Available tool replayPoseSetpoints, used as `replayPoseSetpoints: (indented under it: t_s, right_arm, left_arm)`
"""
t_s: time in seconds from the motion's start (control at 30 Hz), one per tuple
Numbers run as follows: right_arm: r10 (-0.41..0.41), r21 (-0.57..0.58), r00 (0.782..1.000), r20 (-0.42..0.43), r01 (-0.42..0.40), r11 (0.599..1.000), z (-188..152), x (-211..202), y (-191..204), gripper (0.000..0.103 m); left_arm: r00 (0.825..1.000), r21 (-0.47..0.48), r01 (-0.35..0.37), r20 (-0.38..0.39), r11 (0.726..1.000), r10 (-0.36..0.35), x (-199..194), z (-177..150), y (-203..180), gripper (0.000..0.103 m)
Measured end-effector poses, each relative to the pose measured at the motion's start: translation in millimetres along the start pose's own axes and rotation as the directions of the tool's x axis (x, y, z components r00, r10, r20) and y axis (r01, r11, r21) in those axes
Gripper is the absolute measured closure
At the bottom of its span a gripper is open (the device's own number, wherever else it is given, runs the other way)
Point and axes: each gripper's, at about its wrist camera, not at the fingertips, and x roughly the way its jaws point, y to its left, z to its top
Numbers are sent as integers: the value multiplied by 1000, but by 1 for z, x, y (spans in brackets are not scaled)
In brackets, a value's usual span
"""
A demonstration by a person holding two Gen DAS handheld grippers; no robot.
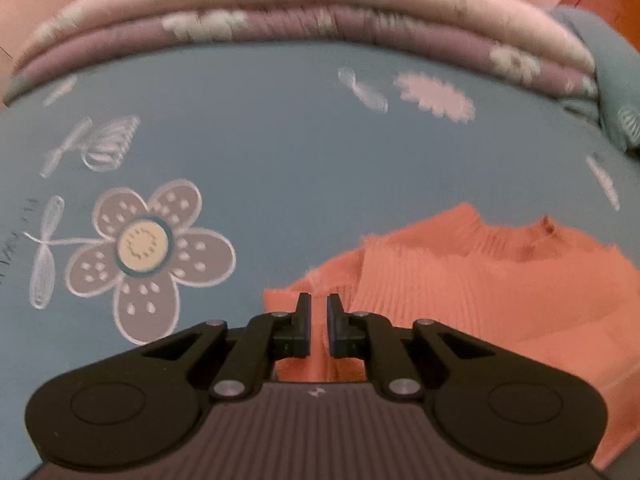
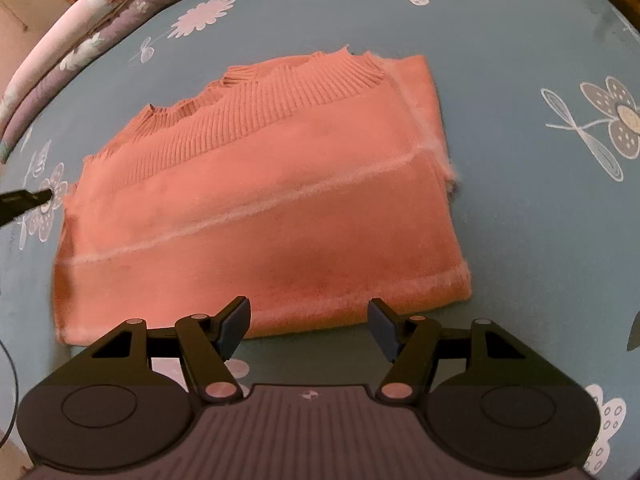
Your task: Fold clothes
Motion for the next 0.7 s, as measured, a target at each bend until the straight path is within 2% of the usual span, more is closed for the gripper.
replayPoseSetpoints:
  t_s: [0.07,0.13,0.2,0.27,0.33,0.4,0.43,0.47,0.57,0.63,0.7]
  right_arm:
    - [0,1,1000,-4,0,1000,1,3,2,33]
    - [12,13,1000,-22,-12,1000,1,8,3,33]
    - [11,-5,1000,-28,-11,1000,1,10,8,33]
    - [6,-36,1000,-27,-7,999,3,10,14,33]
    - [-5,-69,1000,-14,4,998,5,6,18,32]
    - [-16,-78,1000,-6,15,997,6,5,17,30]
    - [-14,-69,1000,-8,13,997,5,4,14,30]
    - [-11,-60,1000,-10,10,998,5,4,11,30]
    - [2,-21,1000,-23,-3,1000,4,8,8,30]
    - [10,-18,1000,-27,-11,1000,3,11,9,30]
    - [11,-33,1000,-28,-12,999,2,12,13,30]
  left_arm:
    - [996,38,93,-20,995,-92,-6,-7,-17,94]
    - [983,111,171,-79,979,-163,-1,-18,-40,91]
    - [975,190,202,-128,961,-180,7,-30,-57,88]
    - [984,236,137,-143,962,-105,17,-41,-60,88]
    - [989,231,22,-147,973,13,27,-48,-43,87]
    - [989,155,26,-145,988,-3,23,-47,-21,90]
    - [989,147,25,-150,989,-3,20,-46,-18,95]
    - [988,147,22,-154,989,1,16,-45,-15,95]
    - [991,162,27,-136,986,-5,8,-39,-26,95]
    - [995,200,64,-94,978,-46,4,-36,-37,92]
    - [994,248,86,-91,965,-65,8,-40,-47,89]
